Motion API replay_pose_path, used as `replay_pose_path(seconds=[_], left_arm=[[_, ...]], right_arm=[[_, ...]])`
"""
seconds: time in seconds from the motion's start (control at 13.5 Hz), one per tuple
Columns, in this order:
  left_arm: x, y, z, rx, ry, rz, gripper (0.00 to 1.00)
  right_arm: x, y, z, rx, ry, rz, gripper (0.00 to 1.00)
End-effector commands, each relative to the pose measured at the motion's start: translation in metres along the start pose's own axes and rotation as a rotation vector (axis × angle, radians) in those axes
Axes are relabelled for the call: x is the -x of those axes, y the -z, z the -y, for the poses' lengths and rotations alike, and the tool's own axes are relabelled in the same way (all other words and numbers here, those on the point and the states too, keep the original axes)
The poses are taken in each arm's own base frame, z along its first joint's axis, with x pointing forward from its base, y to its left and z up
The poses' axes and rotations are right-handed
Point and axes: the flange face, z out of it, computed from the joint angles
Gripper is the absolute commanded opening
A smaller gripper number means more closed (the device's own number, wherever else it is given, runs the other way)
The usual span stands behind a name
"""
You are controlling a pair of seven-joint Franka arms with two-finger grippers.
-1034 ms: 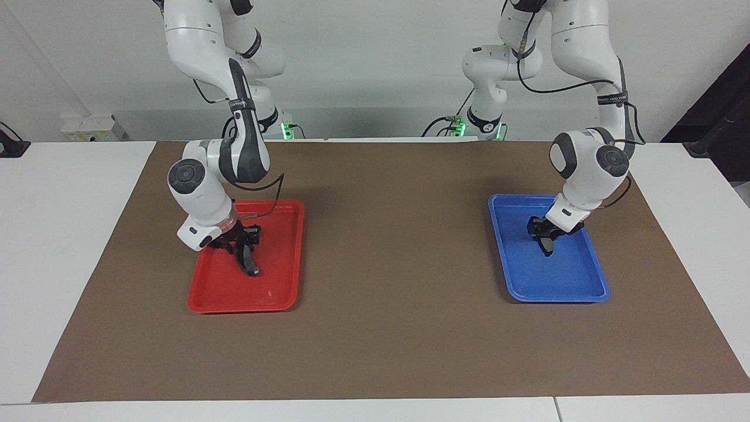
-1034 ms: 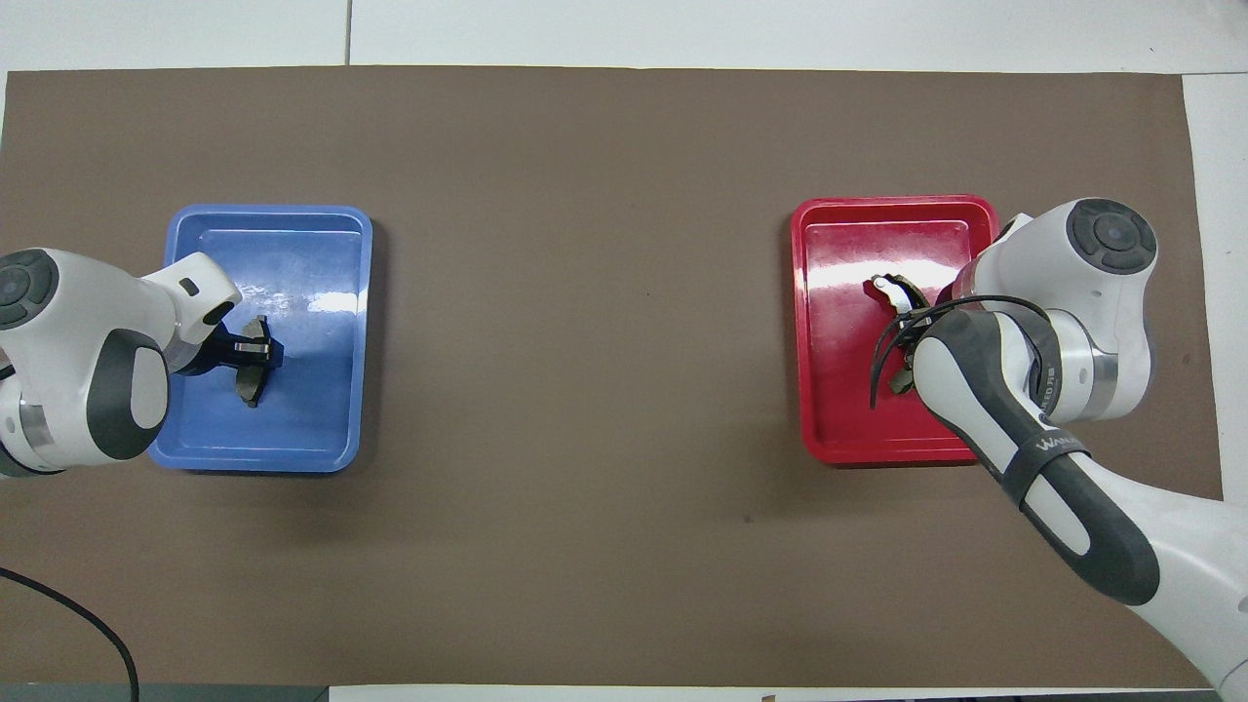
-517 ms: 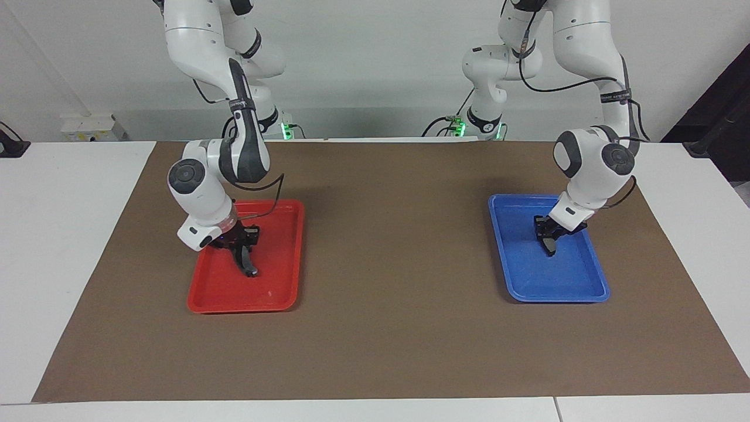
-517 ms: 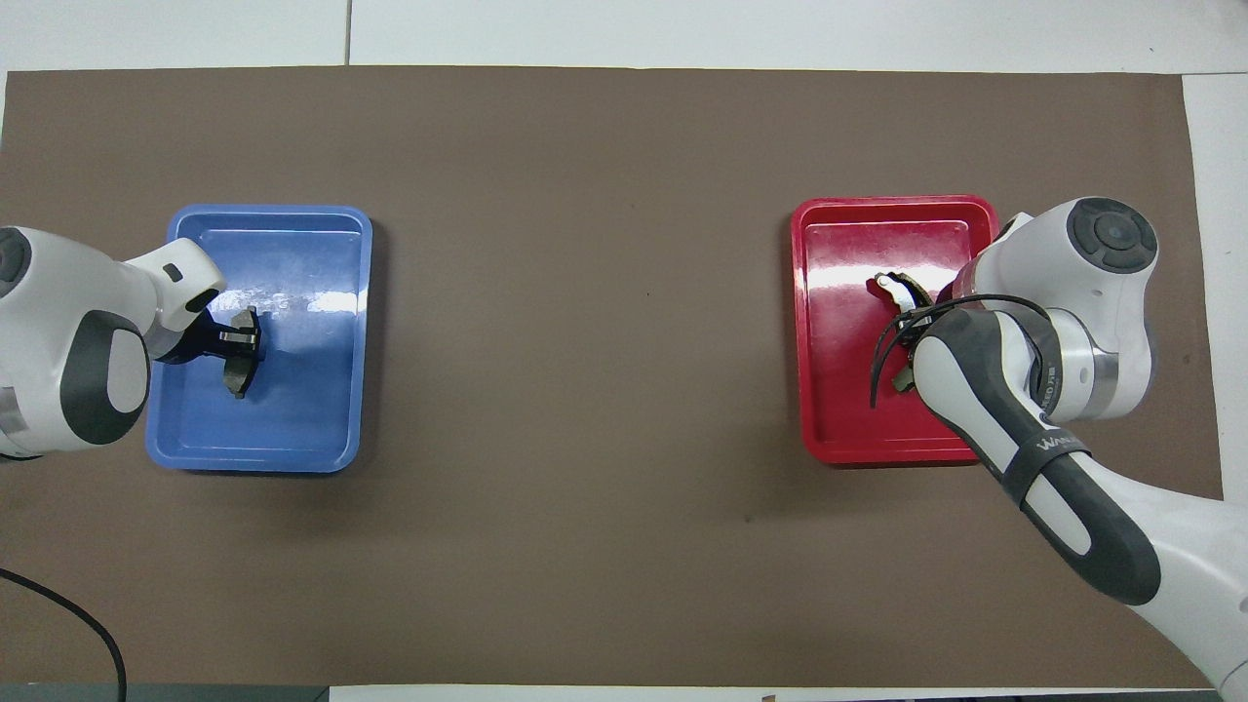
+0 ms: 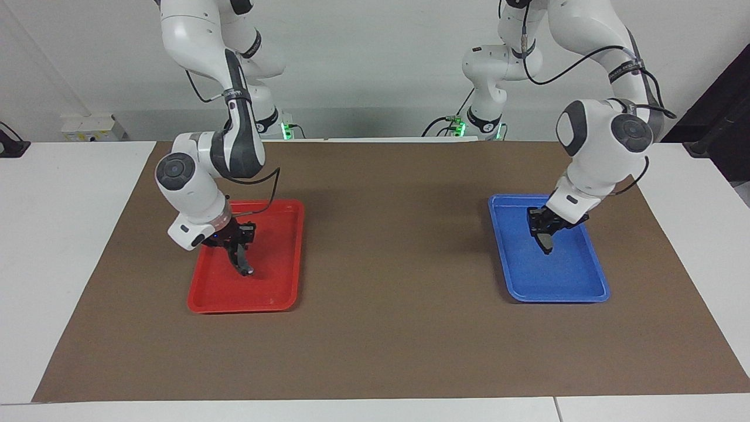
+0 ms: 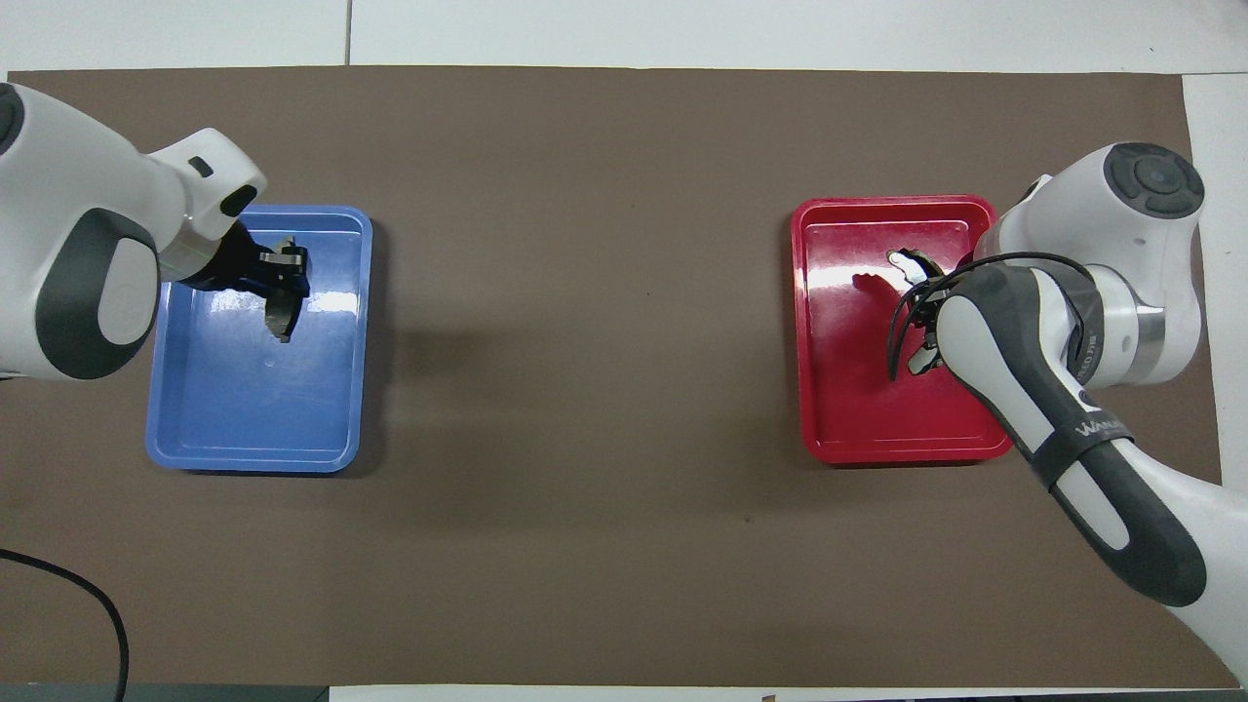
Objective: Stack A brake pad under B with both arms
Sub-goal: 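Carry the dark pad with the left gripper toward the table center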
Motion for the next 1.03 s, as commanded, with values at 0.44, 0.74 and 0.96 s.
replay_pose_path(seconds=[0.44,0.74,0.96], left_arm=[[0.07,0.008,-0.227,-0.007,0.116,-0.092,0.01],[0.084,-0.043,-0.288,-0.001,0.129,-0.117,0.01],[0.078,-0.095,-0.323,-0.016,0.137,-0.13,0.01]], right_arm=[[0.023,0.134,-0.014,-0.015,0.007,0.025,0.0],[0.025,0.133,-0.014,-0.009,-0.003,-0.005,0.0],[0.025,0.134,-0.019,-0.01,-0.003,-0.007,0.0]])
